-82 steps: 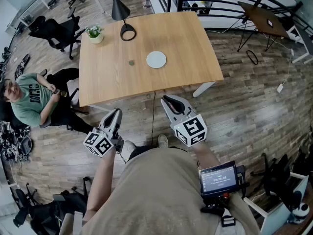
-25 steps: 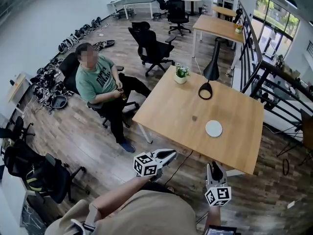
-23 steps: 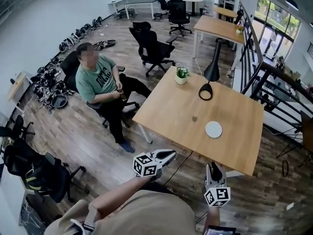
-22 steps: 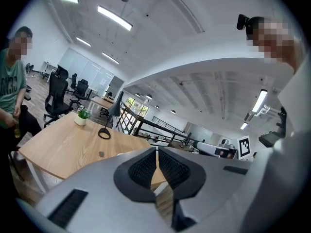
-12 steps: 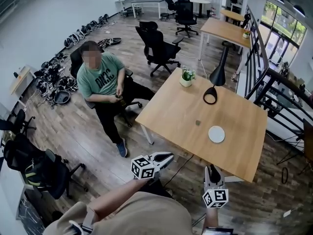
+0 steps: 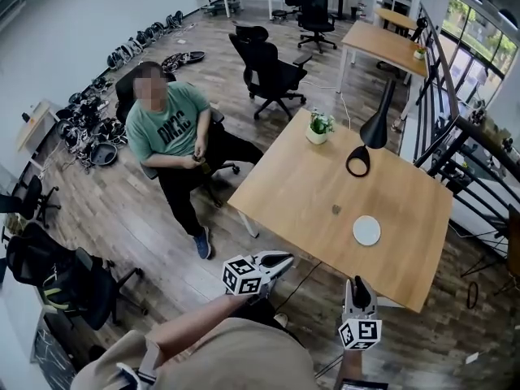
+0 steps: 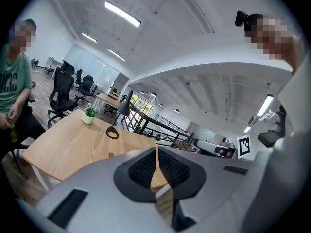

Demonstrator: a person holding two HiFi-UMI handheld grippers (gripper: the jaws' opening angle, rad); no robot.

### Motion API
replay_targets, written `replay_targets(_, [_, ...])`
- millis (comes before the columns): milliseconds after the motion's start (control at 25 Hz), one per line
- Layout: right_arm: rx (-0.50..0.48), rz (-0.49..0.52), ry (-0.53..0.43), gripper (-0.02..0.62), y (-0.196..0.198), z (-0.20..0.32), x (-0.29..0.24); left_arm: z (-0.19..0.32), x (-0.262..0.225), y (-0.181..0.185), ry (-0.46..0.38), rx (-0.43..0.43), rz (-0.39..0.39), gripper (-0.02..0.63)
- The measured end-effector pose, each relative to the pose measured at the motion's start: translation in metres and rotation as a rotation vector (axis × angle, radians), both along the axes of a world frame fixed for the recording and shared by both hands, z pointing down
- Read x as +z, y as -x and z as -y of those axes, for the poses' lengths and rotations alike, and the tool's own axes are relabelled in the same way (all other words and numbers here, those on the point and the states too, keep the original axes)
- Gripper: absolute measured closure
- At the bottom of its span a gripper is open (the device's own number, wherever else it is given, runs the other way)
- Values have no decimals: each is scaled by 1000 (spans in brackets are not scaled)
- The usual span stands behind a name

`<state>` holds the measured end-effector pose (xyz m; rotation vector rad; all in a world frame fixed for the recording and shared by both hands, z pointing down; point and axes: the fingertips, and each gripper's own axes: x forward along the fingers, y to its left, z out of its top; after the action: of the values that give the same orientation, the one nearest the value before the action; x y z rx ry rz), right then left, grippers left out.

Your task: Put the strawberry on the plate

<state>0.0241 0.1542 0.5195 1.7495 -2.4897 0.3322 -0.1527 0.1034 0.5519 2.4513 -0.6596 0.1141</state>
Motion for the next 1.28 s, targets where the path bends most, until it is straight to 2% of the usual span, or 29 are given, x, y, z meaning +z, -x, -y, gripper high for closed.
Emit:
replay_targets(280, [21,-5,-16,512,10,59,-7,64,-8,-4,-8,40,-21,604])
replay_targets(520, [67,24,12,512,20,94,-7,106,-7,7,16,91,-33,604])
replay_targets(760, [119,0,7,512,28,129,-17,148,-8,18,16,149,-63,604])
replay_targets(1120, [190,-71,34,512,22,150,-8,171,11,8,42,253,-87,604])
replay_targets(1280, [189,-92,61,512,22,161,0,176,13,9,51,266,-84,604])
